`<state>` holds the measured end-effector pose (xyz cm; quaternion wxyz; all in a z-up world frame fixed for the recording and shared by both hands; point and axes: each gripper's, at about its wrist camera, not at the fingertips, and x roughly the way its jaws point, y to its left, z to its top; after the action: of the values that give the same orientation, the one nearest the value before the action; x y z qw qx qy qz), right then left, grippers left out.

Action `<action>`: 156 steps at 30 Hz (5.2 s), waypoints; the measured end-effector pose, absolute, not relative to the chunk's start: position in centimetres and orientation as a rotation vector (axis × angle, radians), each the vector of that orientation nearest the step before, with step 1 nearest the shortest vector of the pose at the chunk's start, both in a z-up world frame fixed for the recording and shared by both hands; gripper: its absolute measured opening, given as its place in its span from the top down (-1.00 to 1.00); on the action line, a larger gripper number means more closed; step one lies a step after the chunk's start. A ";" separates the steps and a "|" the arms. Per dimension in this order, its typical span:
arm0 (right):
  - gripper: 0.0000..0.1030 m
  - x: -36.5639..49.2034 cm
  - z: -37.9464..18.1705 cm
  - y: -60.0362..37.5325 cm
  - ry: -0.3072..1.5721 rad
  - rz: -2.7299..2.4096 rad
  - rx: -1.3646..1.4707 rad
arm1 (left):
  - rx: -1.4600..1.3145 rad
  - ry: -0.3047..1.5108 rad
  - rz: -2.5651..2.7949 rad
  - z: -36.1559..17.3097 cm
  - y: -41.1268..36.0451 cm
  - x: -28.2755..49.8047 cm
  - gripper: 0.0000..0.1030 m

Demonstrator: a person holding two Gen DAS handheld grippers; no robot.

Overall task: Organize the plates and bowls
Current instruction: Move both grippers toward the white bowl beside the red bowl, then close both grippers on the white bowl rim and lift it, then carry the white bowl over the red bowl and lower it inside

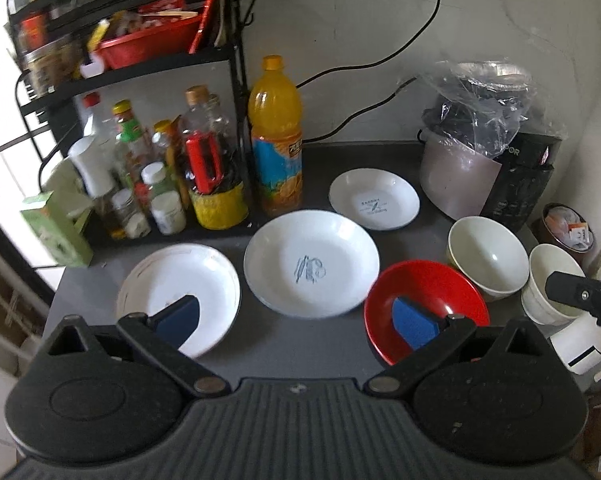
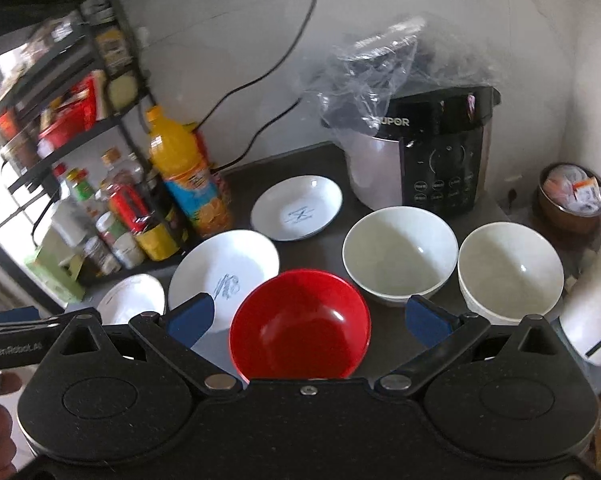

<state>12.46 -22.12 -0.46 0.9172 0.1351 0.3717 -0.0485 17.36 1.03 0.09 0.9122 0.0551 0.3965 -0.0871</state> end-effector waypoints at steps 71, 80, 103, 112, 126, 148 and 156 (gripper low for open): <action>0.33 22.3 -13.4 -37.5 1.048 -0.178 0.633 | 0.173 1.158 -0.495 -14.9 -22.0 36.4 0.44; 0.38 23.5 -15.7 -37.7 1.064 -0.213 0.601 | 0.207 1.158 -0.486 -16.8 -22.9 37.5 0.61; 0.54 22.7 -10.4 -34.6 0.945 -0.174 0.389 | 0.131 1.056 -0.505 -12.6 -20.4 35.8 0.92; 0.54 21.7 -8.5 -32.5 0.922 -0.125 0.341 | 0.113 1.040 -0.515 -9.9 -17.7 34.6 0.92; 0.54 20.5 -6.8 -27.9 0.909 -0.037 0.299 | 0.106 1.042 -0.476 -7.6 -12.2 31.6 0.90; 0.54 19.1 -8.2 -23.0 1.018 -0.023 0.235 | 0.058 1.155 -0.457 -10.4 -6.8 29.6 0.89; 0.54 19.1 -9.7 -22.5 1.077 -0.036 0.223 | 0.046 1.213 -0.458 -12.4 -6.4 29.5 0.89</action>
<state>19.12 -22.52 -9.73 0.8524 0.1058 0.5118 -0.0170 29.52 -6.39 -12.43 0.7970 0.0216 0.5647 -0.2131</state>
